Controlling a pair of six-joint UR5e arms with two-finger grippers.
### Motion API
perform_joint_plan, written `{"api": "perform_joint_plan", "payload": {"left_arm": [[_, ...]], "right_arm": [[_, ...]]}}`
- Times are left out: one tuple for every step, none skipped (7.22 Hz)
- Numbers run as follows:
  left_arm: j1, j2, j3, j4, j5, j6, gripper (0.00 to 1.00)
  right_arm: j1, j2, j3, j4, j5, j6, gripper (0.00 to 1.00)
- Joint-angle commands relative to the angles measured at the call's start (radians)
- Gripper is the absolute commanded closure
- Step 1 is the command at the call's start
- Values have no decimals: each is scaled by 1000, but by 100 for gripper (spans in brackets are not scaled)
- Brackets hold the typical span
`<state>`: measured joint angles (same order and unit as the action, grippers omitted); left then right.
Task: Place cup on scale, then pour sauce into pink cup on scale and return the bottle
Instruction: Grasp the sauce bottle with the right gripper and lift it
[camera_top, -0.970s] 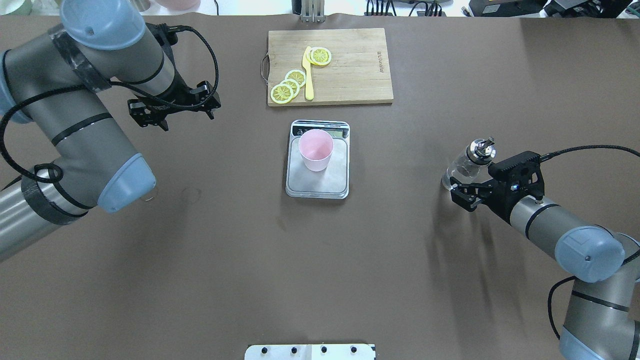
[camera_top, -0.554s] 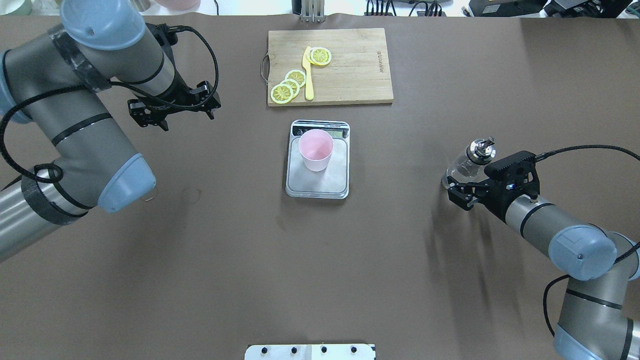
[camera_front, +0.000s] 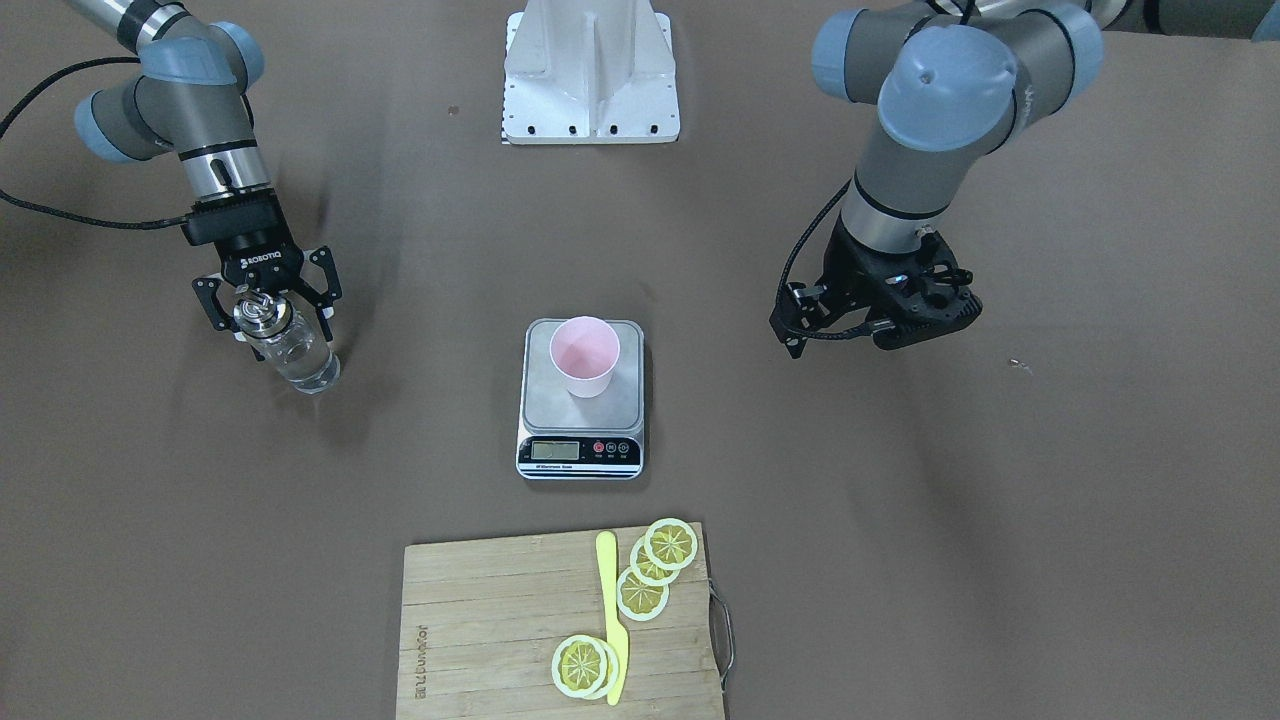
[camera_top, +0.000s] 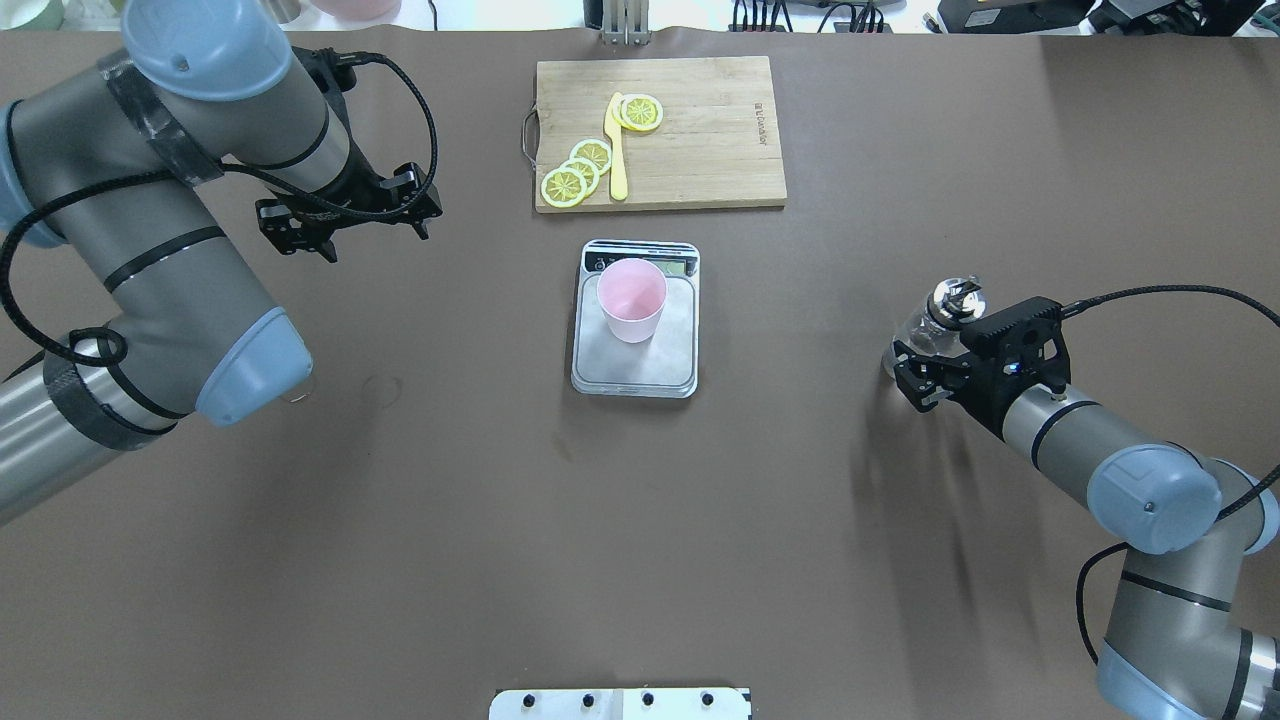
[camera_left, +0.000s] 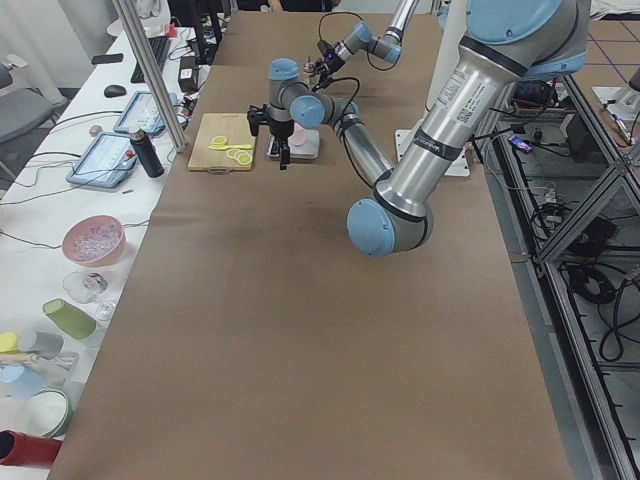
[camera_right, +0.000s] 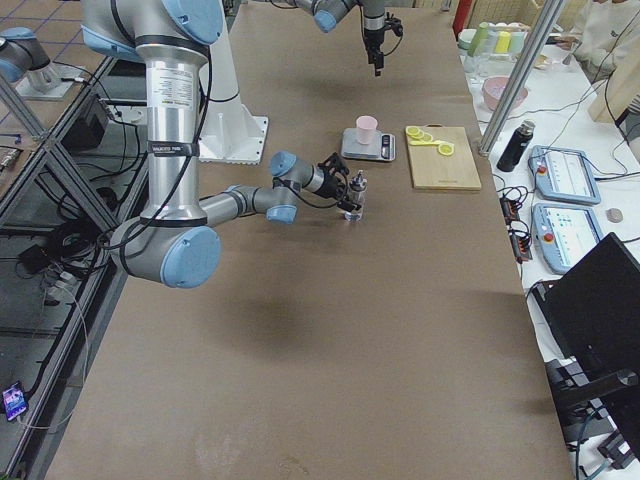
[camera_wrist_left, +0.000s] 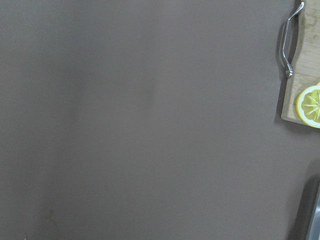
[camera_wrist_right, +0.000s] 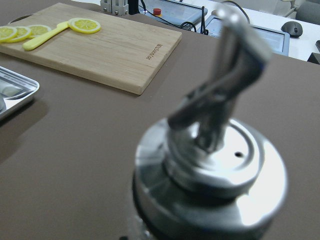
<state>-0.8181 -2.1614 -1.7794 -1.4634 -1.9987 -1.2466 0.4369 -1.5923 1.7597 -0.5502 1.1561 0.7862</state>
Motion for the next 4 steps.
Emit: {"api": "perform_joint_plan", "payload": {"left_arm": [[1, 0, -2, 0, 0, -1, 1], [1, 0, -2, 0, 0, -1, 1], [1, 0, 0, 0, 0, 1, 1], [1, 0, 0, 0, 0, 1, 1]], "right_arm": [[38, 3, 26, 0, 17, -127, 100], [55, 3, 41, -5, 34, -130, 100], [72, 6, 52, -13, 45, -131, 100], [100, 33, 70, -55, 74, -136, 100]]}}
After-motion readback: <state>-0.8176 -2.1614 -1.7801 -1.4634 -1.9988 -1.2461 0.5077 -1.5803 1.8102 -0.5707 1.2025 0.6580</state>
